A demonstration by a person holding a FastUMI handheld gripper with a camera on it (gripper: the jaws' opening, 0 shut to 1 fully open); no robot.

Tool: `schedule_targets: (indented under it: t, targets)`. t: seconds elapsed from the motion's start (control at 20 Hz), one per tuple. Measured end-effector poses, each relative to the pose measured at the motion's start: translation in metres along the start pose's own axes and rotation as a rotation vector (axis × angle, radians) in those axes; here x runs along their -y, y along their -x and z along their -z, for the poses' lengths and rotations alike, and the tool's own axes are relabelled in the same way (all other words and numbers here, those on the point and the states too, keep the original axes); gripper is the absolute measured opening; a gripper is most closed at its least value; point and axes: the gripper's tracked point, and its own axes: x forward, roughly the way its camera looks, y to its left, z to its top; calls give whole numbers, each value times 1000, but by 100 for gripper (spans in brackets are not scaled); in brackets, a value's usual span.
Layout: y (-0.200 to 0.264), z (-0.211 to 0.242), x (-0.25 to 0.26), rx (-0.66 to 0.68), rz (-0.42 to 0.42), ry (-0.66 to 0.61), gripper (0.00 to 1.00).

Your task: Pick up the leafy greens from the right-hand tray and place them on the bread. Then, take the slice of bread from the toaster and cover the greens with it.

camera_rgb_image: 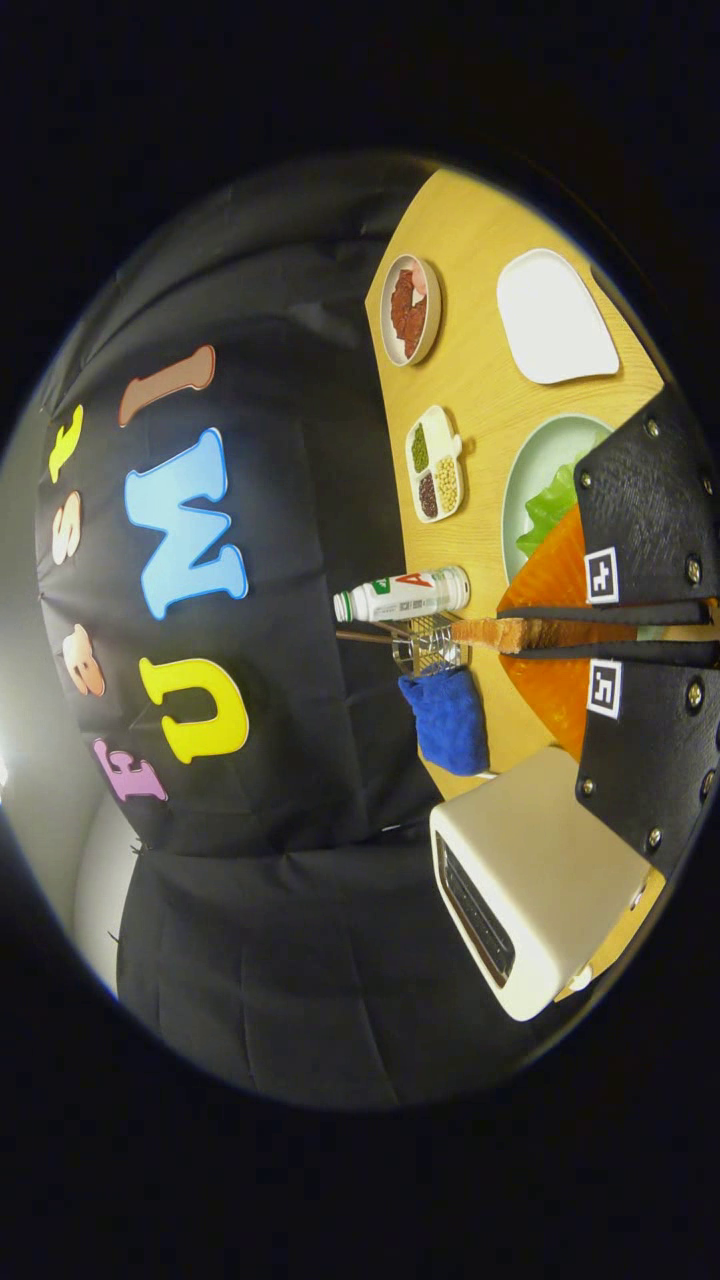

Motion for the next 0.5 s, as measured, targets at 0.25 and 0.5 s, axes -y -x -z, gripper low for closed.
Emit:
schedule_targets:
  t: [0.25,0.5]
  targets:
    - [-3,9,27,-35,58,-13,6]
    - [-3,10,33,-46,68,35,13]
